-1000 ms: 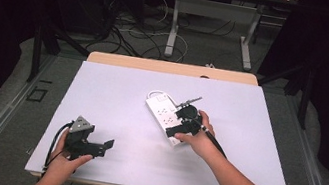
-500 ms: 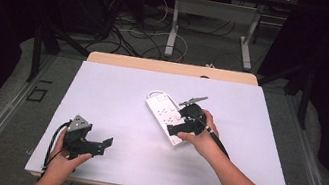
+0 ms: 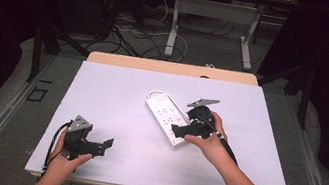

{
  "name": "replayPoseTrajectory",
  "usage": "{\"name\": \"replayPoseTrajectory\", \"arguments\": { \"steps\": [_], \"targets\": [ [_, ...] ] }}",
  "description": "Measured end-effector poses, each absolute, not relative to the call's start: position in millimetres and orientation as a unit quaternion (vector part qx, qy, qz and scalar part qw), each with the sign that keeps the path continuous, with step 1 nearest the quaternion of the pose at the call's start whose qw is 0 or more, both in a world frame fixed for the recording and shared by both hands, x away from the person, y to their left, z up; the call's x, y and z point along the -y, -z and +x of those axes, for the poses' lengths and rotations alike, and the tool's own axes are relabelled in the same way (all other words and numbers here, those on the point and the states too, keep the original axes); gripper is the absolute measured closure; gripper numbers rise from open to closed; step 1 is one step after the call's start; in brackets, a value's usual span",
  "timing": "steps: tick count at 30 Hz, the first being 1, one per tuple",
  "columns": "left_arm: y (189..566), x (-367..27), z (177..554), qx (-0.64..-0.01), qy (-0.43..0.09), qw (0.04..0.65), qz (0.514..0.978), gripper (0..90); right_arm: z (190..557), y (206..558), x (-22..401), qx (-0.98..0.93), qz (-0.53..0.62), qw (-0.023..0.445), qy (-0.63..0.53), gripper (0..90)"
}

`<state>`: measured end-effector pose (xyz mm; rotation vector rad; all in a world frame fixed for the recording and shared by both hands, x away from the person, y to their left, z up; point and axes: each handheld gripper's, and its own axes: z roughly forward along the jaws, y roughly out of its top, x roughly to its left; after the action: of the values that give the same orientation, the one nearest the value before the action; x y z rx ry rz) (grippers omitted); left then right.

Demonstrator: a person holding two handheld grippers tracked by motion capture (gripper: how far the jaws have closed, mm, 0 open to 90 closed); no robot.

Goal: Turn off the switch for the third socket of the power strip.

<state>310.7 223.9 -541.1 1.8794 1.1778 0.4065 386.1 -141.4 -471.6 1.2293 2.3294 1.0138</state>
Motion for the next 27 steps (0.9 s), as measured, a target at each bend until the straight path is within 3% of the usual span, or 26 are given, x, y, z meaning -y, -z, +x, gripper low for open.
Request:
{"name": "replayPoseTrajectory", "arguments": {
  "steps": [27],
  "targets": [
    [542, -224, 309, -0.464, -0.156, 0.438, 0.754, 0.2, 355, 459, 224, -0.741, 0.483, 0.189, -0.428, 0.2]
  ]
}}
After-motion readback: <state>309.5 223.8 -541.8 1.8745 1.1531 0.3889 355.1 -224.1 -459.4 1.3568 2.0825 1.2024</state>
